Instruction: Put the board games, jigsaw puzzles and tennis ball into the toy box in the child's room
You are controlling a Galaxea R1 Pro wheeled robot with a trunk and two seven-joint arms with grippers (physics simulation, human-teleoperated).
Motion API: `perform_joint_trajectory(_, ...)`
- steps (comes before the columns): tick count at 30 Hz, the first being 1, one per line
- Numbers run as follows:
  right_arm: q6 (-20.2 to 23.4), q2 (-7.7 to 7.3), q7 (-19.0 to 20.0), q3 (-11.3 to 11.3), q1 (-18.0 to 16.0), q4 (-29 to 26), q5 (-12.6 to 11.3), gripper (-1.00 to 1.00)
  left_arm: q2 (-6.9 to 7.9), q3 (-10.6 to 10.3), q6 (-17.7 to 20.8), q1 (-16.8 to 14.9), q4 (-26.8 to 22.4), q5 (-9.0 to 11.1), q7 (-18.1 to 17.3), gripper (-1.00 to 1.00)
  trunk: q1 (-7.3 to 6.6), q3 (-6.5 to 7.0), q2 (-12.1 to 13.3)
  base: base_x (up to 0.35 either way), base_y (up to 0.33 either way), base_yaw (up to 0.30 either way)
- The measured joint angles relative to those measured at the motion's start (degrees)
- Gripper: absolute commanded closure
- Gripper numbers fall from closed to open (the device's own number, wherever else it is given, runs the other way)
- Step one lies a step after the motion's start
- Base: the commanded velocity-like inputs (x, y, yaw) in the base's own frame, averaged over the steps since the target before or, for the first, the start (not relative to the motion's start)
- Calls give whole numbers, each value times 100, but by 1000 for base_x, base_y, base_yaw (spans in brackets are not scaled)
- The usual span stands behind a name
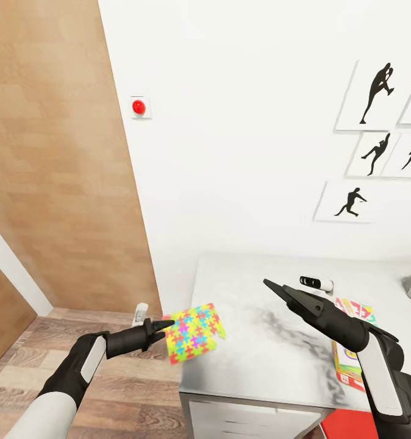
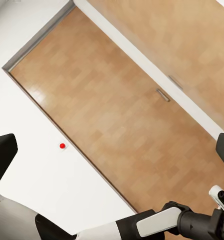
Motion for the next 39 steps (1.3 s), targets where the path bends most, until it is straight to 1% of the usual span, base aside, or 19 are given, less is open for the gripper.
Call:
perform_joint_trajectory(6,-4,3,0,0,0,0,2,-100,12,26,74,0,-15,96,-20,100,0,0,0,0,0,0)
perform_joint_trajectory(7,-2,2,0,0,0,0,2,-100,14,29,36,0,-16,44,-26,100,0,0,0,0,0,0)
perform_joint_trajectory(9,-2,3,0,0,0,0,1,-100,16,31,19,0,-17,17,-30,100,-43,35,79,0,0,0)
perform_joint_trajectory(20,-3,-2,-8,0,0,0,1,-100,36,26,39,0,-40,17,-46,100,-285,233,520,0,0,0)
perform_joint_trajectory(22,-1,0,-8,0,0,0,2,-100,54,30,55,0,-98,17,-78,100,-286,234,522,0,0,0)
perform_joint_trajectory(23,0,-2,-9,0,0,0,2,-100,60,29,65,0,-139,19,-156,100,-286,234,522,0,0,0)
perform_joint_trajectory(25,0,-4,-9,0,0,0,2,-100,69,30,89,0,-254,19,-535,100,-286,234,522,0,0,0)
perform_joint_trajectory(26,-1,-3,-9,0,0,0,5,-100,82,33,120,-1,-323,32,-836,100,-307,252,560,0,0,0)
perform_joint_trajectory(27,-4,-4,-9,0,0,0,7,-100,116,33,119,-1,-343,-4,-941,100,-329,269,600,0,0,0)
perform_joint_trajectory(30,-7,-4,-10,-2,0,0,17,-100,309,26,265,-6,-369,-5,-1096,100,-395,323,721,0,0,0)
perform_joint_trajectory(33,-8,-5,-16,-5,0,1,42,-100,402,13,395,-14,-377,1,-1207,100,-461,377,841,0,0,0)
perform_joint_trajectory(37,-8,-5,-51,-19,0,0,61,-100,618,-7,612,-18,-512,2,-1485,100,-549,449,1002,0,0,0)
perform_joint_trajectory(39,-7,-2,-147,-23,0,0,61,-100,775,-15,687,-19,-639,2,-1677,100,-593,485,1082,0,0,0)
